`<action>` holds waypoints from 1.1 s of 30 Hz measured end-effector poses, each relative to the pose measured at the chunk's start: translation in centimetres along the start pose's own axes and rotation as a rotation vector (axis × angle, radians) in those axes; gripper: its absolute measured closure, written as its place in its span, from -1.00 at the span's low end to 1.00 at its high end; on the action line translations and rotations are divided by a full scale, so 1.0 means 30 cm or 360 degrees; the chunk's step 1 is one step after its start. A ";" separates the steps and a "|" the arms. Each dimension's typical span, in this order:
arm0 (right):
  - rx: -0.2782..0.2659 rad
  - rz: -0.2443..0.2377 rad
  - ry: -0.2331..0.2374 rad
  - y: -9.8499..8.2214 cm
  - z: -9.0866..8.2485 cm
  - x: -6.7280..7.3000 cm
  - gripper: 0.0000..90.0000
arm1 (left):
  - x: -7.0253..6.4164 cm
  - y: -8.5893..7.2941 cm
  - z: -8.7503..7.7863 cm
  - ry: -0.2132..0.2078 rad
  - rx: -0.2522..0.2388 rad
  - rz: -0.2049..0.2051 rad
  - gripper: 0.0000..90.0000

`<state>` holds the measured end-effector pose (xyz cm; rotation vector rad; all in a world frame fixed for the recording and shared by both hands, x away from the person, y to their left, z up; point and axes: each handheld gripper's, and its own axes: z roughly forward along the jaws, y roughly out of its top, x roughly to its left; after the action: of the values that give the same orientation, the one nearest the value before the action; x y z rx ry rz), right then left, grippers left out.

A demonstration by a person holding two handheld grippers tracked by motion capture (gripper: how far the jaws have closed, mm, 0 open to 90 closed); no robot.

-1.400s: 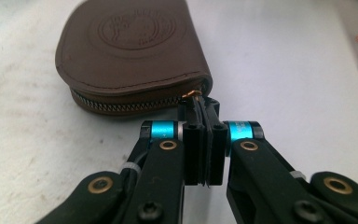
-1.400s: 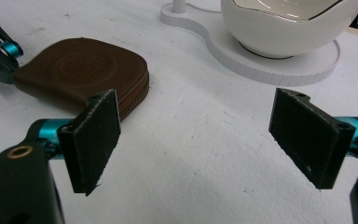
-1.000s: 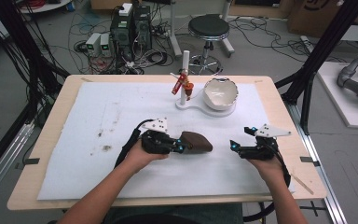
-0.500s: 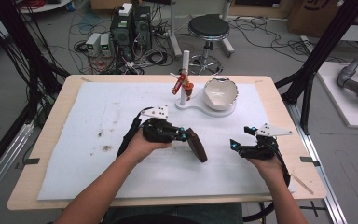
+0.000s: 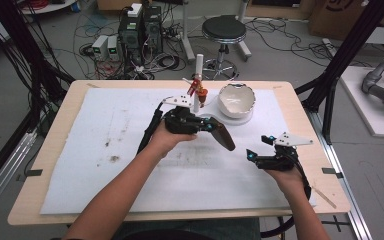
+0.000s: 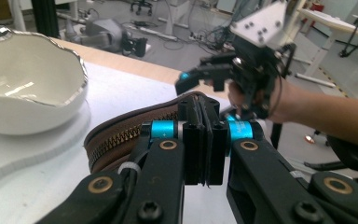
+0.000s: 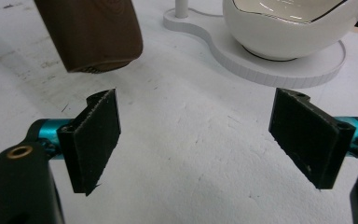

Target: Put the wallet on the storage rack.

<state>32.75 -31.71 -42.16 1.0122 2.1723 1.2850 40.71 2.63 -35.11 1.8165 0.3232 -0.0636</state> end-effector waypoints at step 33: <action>0.0004 0.0009 0.0013 -0.005 0.000 -0.004 -0.63 | 0.232 0.254 0.154 0.0167 -0.0001 -0.0001 0.96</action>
<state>32.78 -31.84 -42.29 1.0164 2.1790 1.2915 49.88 -2.27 -30.68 1.8228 0.3980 0.0312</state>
